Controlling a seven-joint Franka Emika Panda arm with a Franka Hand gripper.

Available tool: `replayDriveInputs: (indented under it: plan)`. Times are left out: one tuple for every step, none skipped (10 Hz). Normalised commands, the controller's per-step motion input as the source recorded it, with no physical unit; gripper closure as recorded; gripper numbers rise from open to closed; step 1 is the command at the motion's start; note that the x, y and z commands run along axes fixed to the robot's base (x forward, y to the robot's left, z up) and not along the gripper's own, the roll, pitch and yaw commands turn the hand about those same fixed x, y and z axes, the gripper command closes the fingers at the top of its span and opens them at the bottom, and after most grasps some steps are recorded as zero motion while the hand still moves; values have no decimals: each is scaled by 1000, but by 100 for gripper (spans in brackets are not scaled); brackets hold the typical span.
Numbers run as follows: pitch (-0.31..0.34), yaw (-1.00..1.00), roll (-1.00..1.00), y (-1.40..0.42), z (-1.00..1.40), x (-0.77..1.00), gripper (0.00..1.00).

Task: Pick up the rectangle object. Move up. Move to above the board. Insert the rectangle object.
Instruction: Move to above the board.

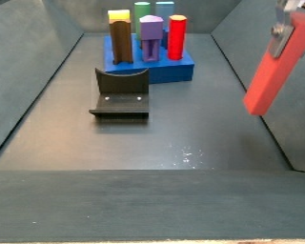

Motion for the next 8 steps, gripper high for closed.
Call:
replayDriveInputs:
  plan:
    - [77, -41, 53, -35, 1000, 42, 100]
    - [76, -29, 61, -33, 1000, 36, 100]
    - [69, -13, 71, -30, 1000, 30, 100]
    - [69, -5, 78, -28, 1000, 26, 100]
    - [71, 2, 87, -26, 1000, 20, 100]
    - [71, 5, 91, -25, 1000, 17, 100]
    - [71, 9, 96, -22, 1000, 12, 100]
    - [71, 14, 101, -21, 1000, 7, 100]
